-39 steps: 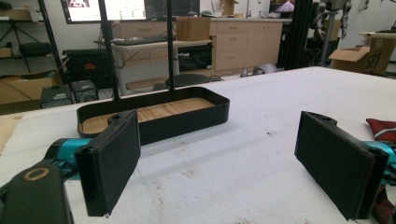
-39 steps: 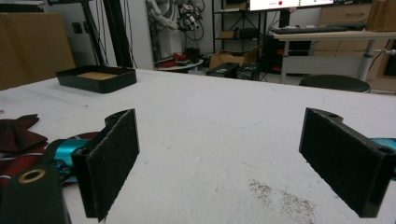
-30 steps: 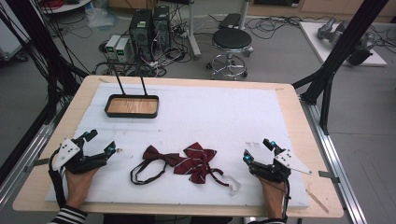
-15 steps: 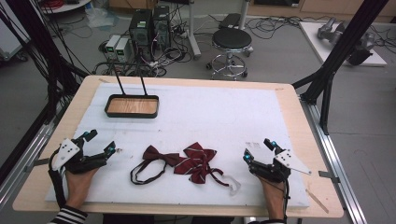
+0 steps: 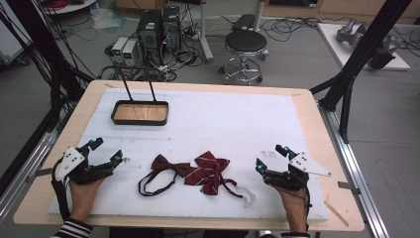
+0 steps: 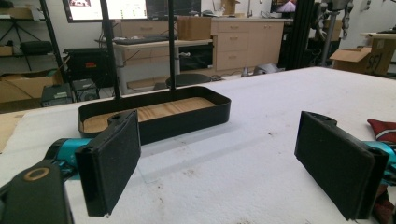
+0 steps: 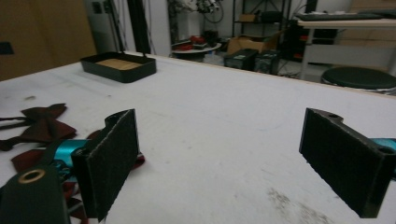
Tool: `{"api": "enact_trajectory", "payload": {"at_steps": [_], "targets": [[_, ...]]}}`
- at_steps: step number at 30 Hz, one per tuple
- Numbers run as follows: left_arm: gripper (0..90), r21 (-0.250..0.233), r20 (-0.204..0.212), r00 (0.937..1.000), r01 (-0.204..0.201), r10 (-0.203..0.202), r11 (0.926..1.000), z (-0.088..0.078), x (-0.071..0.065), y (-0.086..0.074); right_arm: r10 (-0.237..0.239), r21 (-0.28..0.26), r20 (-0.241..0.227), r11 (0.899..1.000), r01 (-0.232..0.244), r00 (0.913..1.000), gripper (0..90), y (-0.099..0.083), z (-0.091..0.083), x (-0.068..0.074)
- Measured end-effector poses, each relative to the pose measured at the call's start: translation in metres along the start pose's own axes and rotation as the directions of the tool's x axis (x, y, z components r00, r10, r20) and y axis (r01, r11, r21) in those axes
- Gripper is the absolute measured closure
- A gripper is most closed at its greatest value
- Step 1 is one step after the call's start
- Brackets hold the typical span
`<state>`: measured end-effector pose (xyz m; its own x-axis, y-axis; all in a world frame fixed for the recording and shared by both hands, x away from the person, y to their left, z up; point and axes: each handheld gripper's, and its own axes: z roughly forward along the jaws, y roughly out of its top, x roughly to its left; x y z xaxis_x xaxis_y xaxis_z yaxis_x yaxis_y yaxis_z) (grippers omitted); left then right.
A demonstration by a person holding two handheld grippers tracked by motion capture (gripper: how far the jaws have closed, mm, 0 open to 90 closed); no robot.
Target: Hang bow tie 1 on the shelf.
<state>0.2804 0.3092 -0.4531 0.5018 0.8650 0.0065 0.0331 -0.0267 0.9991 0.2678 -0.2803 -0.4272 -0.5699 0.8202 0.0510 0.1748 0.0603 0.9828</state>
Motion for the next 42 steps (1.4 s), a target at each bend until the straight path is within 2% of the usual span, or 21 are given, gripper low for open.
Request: {"api": "enact_trajectory", "payload": {"at_steps": [4, 6, 7, 8, 9, 10, 17, 21, 22, 23, 27, 28, 29, 30, 31, 35, 38, 39, 42], "targets": [[14.9, 0.001, -0.001, 1.0000, -0.004, 0.004, 1.0000, 0.000, -0.001, 0.000, -0.029, 0.067, -0.060, 0.997, 0.033, 0.9978, 11.3, 0.014, 0.009, 0.005], [14.9, 0.002, -0.001, 1.0000, -0.006, 0.006, 1.0000, 0.000, -0.001, 0.000, -0.038, 0.097, -0.097, 0.994, 0.048, 0.9946, 11.3, 0.021, 0.014, 0.008], [14.9, 0.001, -0.001, 1.0000, -0.005, 0.005, 1.0000, 0.000, -0.001, 0.000, -0.057, 0.120, -0.120, 0.990, 0.071, 0.9911, 11.3, 0.025, 0.018, 0.009], [14.9, 0.001, -0.001, 1.0000, -0.005, 0.005, 1.0000, 0.000, -0.001, 0.000, -0.057, 0.120, -0.120, 0.990, 0.071, 0.9911, 11.3, 0.025, 0.018, 0.009], [14.9, 0.001, -0.001, 1.0000, -0.004, 0.004, 1.0000, 0.000, -0.001, 0.000, -0.087, 0.151, -0.152, 0.982, 0.110, 0.9846, 11.3, 0.031, 0.023, 0.013], [14.9, 0.001, -0.001, 1.0000, -0.004, 0.004, 1.0000, 0.000, -0.001, 0.000, -0.095, 0.164, -0.164, 0.979, 0.122, 0.9818, 11.3, 0.033, 0.025, 0.015], [14.9, 0.003, -0.003, 1.0000, -0.009, 0.009, 1.0000, 0.000, -0.001, 0.000, -0.127, 0.225, -0.231, 0.958, 0.180, 0.9648, 11.3, 0.048, 0.041, 0.022], [15.0, 0.003, -0.003, 1.0000, -0.009, 0.009, 1.0000, 0.000, -0.001, 0.000, -0.152, 0.260, -0.261, 0.940, 0.221, 0.9532, 11.3, 0.057, 0.052, 0.027], [15.0, 0.003, -0.003, 1.0000, -0.009, 0.009, 1.0000, 0.000, -0.001, 0.000, -0.152, 0.260, -0.261, 0.940, 0.221, 0.9532, 11.3, 0.057, 0.052, 0.027], [15.0, 0.002, -0.003, 1.0000, -0.009, 0.009, 1.0000, 0.000, -0.001, 0.000, -0.152, 0.291, -0.275, 0.928, 0.233, 0.9494, 11.3, 0.060, 0.058, 0.029], [15.0, 0.003, -0.003, 0.9999, -0.010, 0.010, 0.9999, 0.000, -0.001, 0.000, -0.167, 0.312, -0.303, 0.913, 0.263, 0.9383, 11.4, 0.065, 0.067, 0.034], [15.0, 0.003, -0.003, 0.9999, -0.010, 0.010, 0.9999, 0.000, -0.001, 0.000, -0.167, 0.312, -0.303, 0.913, 0.263, 0.9383, 11.4, 0.065, 0.067, 0.034], [15.0, 0.004, -0.003, 0.9999, -0.010, 0.010, 0.9999, 0.000, -0.001, 0.000, -0.175, 0.321, -0.323, 0.904, 0.281, 0.9301, 11.4, 0.066, 0.071, 0.037], [15.0, 0.004, -0.003, 1.0000, -0.009, 0.009, 0.9999, 0.000, -0.001, 0.000, -0.177, 0.324, -0.328, 0.902, 0.287, 0.9280, 11.4, 0.067, 0.072, 0.038], [15.0, 0.004, -0.003, 1.0000, -0.009, 0.009, 1.0000, 0.000, -0.001, 0.000, -0.184, 0.329, -0.341, 0.895, 0.300, 0.9220, 11.4, 0.067, 0.074, 0.040], [15.0, 0.005, -0.003, 0.9999, -0.011, 0.011, 0.9999, 0.000, -0.001, 0.000, -0.186, 0.352, -0.362, 0.880, 0.319, 0.9136, 11.4, 0.067, 0.079, 0.043], [15.0, 0.006, -0.003, 0.9999, -0.014, 0.014, 0.9999, 0.000, -0.001, 0.000, -0.185, 0.360, -0.380, 0.873, 0.329, 0.9062, 11.4, 0.066, 0.081, 0.046], [15.0, 0.006, -0.003, 0.9999, -0.014, 0.014, 0.9999, 0.000, -0.001, 0.000, -0.192, 0.363, -0.395, 0.865, 0.345, 0.8983, 11.4, 0.065, 0.082, 0.048], [15.0, 0.006, -0.002, 0.9999, -0.015, 0.015, 0.9999, 0.000, -0.001, 0.000, -0.198, 0.394, -0.414, 0.841, 0.371, 0.8884, 11.4, 0.062, 0.086, 0.050]]}}
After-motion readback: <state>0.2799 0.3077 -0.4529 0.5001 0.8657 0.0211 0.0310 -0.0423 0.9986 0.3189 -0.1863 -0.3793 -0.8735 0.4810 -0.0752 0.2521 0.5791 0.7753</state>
